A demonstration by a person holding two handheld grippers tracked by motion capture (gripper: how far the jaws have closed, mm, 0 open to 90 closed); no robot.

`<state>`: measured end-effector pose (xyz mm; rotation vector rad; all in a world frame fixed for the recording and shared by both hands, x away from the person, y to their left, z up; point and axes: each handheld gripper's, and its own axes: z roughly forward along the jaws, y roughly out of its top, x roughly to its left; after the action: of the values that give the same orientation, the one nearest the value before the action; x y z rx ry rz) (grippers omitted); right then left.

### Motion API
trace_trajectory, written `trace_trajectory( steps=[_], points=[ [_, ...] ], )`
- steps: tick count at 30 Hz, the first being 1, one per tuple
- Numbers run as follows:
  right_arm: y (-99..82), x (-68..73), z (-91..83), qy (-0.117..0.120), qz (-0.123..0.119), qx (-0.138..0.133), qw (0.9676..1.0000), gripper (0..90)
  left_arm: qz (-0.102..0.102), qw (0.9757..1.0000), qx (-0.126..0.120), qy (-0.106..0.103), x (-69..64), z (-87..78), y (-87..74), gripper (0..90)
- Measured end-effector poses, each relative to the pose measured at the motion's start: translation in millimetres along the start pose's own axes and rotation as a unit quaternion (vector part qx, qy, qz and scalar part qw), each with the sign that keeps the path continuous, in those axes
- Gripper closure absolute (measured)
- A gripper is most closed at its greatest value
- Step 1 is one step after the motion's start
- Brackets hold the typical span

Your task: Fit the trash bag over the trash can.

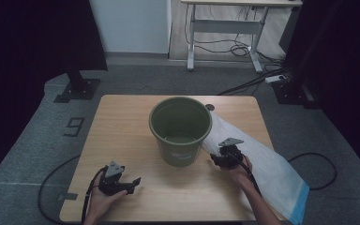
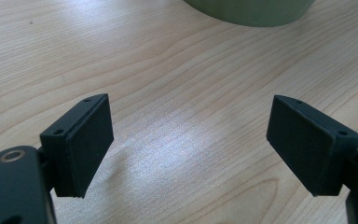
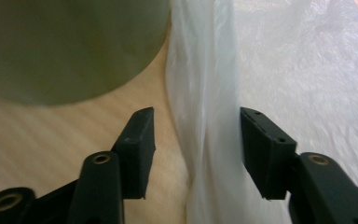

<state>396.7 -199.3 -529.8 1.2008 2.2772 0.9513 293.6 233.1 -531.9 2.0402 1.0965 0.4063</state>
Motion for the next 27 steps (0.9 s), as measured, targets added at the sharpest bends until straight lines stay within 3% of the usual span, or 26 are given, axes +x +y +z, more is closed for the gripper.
trace_trajectory(
  steps=[5,11,21,27],
  points=[
    [7.0,-4.6,15.3,-0.002,0.025,0.009,0.9996,41.4,-0.001,1.0,-0.001,0.001,1.6,-1.4,-0.2,14.3],
    [11.8,-4.1,25.6,-0.003,0.037,-0.002,0.9993,41.3,-0.002,1.0,0.0,0.001,2.9,-1.2,-0.7,14.3],
    [11.7,1.4,34.0,-0.008,0.029,-0.001,0.9996,59.1,-0.003,1.0,-0.003,0.004,3.2,-2.5,-0.7,14.4],
    [11.3,4.6,34.3,-0.003,0.021,-0.008,0.9998,82.2,-0.003,1.0,-0.002,0.003,3.3,-2.5,-0.8,14.4]
  ],
)
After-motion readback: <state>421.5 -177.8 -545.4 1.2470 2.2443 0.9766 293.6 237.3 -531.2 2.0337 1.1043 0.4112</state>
